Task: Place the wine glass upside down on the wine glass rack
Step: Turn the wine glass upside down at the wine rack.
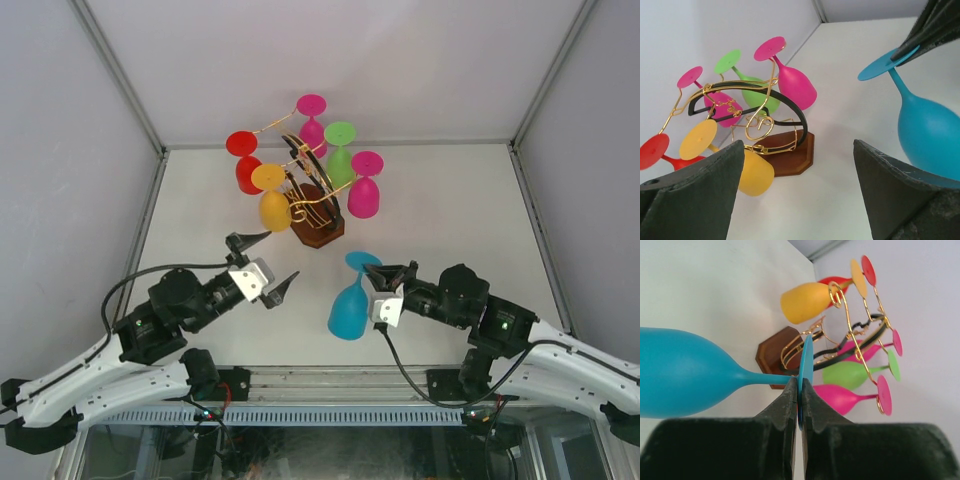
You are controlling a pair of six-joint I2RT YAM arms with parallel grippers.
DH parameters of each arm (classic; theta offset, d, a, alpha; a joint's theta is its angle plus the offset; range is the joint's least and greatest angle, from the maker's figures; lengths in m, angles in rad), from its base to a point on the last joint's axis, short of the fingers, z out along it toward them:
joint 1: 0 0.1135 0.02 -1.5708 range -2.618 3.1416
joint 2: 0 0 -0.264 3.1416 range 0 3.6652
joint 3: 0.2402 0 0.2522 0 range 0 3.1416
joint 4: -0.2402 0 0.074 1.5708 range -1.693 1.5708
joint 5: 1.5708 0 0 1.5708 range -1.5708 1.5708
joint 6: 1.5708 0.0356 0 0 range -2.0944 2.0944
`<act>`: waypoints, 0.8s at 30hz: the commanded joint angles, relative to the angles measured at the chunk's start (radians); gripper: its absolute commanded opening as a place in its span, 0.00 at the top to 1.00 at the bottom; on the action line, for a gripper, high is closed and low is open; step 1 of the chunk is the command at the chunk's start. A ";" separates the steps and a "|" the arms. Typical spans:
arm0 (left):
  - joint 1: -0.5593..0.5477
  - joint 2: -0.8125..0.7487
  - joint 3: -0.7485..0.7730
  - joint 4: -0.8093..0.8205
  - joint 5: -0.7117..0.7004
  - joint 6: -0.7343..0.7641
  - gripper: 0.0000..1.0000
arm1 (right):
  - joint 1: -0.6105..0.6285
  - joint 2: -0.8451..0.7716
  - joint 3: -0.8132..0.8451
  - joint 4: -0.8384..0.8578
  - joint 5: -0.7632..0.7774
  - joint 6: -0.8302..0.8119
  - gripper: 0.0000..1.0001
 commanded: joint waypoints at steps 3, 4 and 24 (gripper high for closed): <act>0.002 -0.035 -0.085 0.113 0.115 0.181 0.06 | 0.009 0.017 0.061 -0.004 -0.137 -0.052 1.00; 0.001 -0.037 -0.091 0.112 0.129 0.204 0.05 | 0.009 0.017 0.064 -0.003 -0.146 -0.051 1.00; -0.002 0.039 -0.057 0.042 0.343 0.316 0.03 | 0.020 0.077 0.097 0.022 -0.295 -0.012 1.00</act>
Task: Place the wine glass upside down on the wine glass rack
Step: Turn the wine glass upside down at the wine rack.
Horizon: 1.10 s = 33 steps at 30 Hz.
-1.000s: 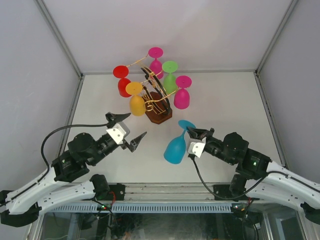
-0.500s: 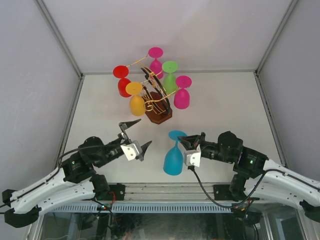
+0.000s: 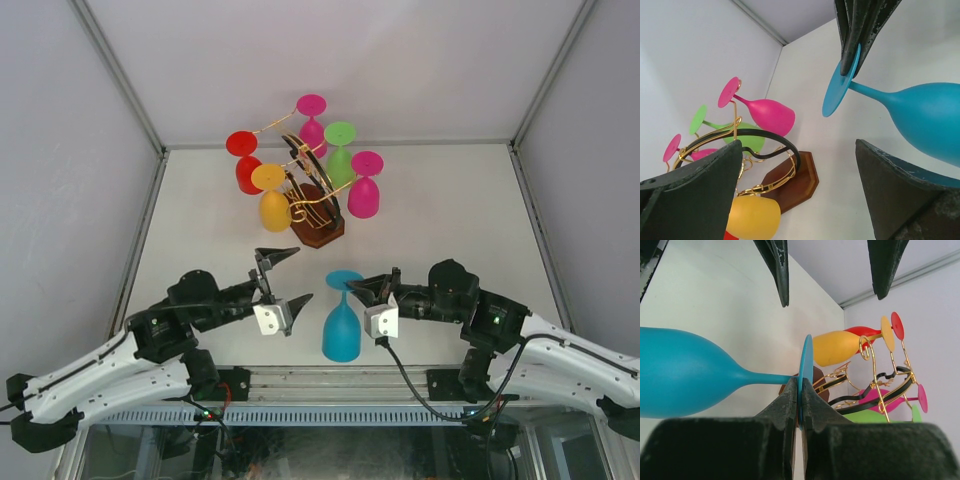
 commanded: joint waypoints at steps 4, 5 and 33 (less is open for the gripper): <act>-0.004 0.034 0.035 -0.001 0.019 -0.054 0.00 | 0.013 0.008 0.053 0.019 -0.019 0.013 1.00; -0.007 0.037 0.037 -0.002 0.004 -0.063 0.00 | 0.013 0.006 0.052 0.013 -0.016 0.012 1.00; -0.108 0.131 0.079 0.045 0.064 0.004 0.47 | 0.019 0.062 0.073 0.065 -0.124 0.043 1.00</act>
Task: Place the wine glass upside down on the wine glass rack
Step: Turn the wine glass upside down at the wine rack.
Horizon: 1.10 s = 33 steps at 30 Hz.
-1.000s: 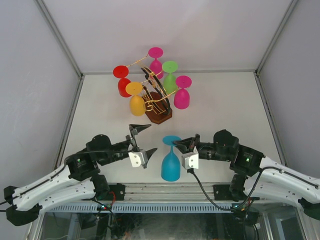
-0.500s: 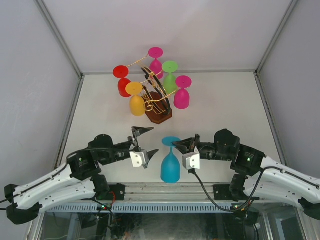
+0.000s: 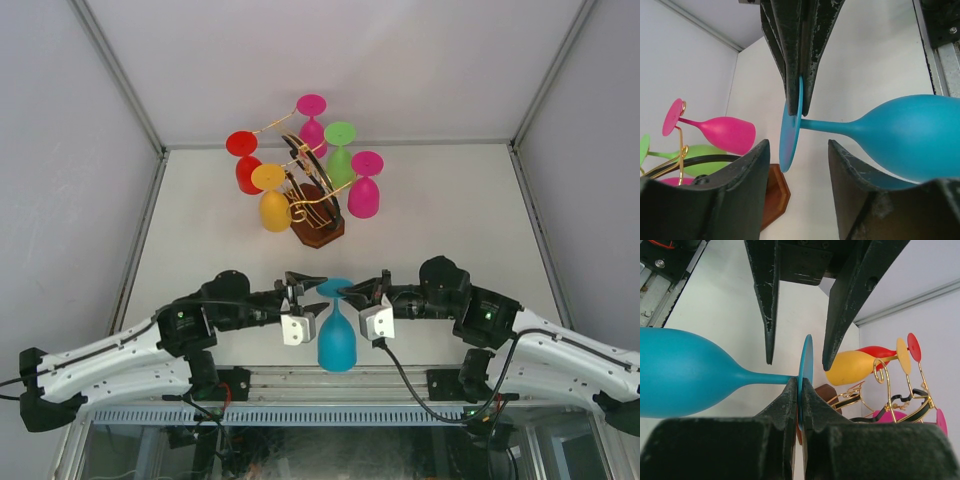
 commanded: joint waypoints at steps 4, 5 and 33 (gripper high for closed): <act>-0.015 -0.006 0.070 0.038 0.011 0.023 0.56 | 0.009 0.004 0.047 0.047 -0.036 0.023 1.00; -0.015 -0.006 0.067 0.038 0.009 0.025 0.57 | 0.009 0.008 0.048 0.043 -0.036 0.023 1.00; -0.016 -0.030 0.020 0.048 -0.156 0.093 1.00 | 0.011 -0.060 0.064 0.016 0.054 0.221 0.64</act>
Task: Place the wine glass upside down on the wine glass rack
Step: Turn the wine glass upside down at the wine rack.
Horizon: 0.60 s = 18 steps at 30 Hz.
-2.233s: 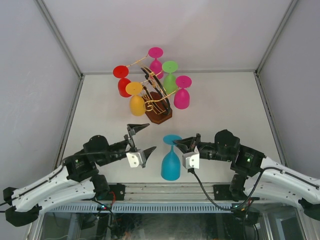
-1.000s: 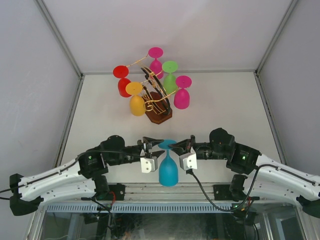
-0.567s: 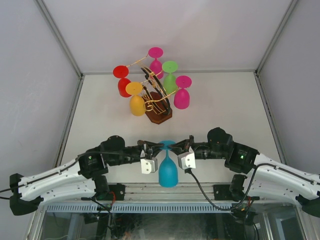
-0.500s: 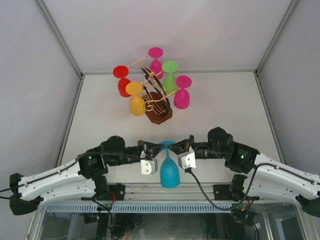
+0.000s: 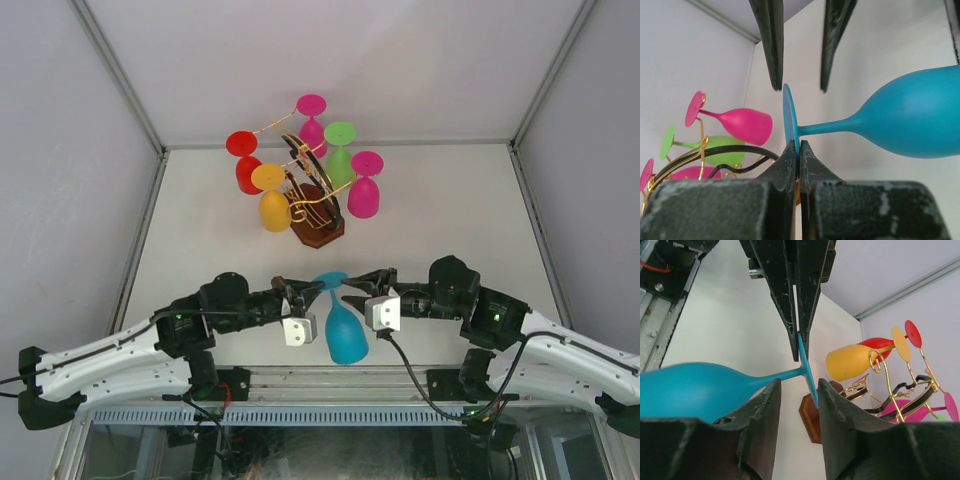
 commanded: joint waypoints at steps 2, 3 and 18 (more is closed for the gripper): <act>0.004 -0.029 0.013 0.059 -0.084 0.029 1.00 | 0.011 -0.050 0.046 0.008 0.035 0.142 0.59; 0.004 -0.033 0.012 0.062 -0.093 0.030 1.00 | 0.011 -0.056 0.045 0.003 0.044 0.161 0.56; 0.005 -0.078 -0.048 0.149 -0.221 0.040 1.00 | 0.010 -0.174 0.023 -0.087 0.281 0.617 0.29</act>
